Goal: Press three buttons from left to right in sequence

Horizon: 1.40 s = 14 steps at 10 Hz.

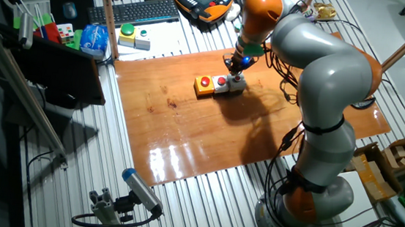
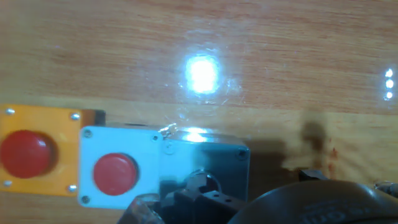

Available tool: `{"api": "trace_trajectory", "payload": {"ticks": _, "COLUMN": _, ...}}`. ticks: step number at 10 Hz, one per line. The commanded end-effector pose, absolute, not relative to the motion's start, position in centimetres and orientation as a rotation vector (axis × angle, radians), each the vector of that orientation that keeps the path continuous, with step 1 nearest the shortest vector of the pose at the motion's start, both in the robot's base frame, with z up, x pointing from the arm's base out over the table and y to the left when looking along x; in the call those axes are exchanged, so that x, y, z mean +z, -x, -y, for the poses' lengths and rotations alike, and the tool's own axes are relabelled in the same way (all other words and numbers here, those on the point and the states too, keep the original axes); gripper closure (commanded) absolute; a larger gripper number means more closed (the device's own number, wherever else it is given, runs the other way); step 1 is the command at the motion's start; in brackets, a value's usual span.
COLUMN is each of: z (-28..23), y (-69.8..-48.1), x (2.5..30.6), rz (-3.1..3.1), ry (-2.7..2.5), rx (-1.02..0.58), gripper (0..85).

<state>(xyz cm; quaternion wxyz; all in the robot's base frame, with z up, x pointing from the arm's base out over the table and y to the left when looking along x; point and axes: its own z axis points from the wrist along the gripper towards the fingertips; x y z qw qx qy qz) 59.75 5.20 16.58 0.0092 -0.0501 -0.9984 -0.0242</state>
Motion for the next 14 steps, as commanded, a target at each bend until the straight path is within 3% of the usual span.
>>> {"api": "trace_trajectory", "payload": {"ticks": 1, "z": -5.3, "y": -59.7, "x": 16.5, "rz": 3.116, "ry": 0.163, "rx": -0.075, "gripper": 84.3}}
{"api": "trace_trajectory", "payload": {"ticks": 8, "z": -5.2, "y": -59.6, "x": 16.8, "rz": 3.074, "ry": 0.008, "rx": 0.062, "gripper": 84.3}}
{"api": "trace_trajectory", "payload": {"ticks": 12, "z": -5.2, "y": -59.6, "x": 16.8, "rz": 3.050, "ry": -0.125, "rx": -0.096, "gripper": 84.3}}
{"api": "trace_trajectory", "payload": {"ticks": 14, "z": -7.3, "y": -60.2, "x": 16.7, "rz": 3.062, "ry": -0.078, "rx": -0.040, "gripper": 84.3}}
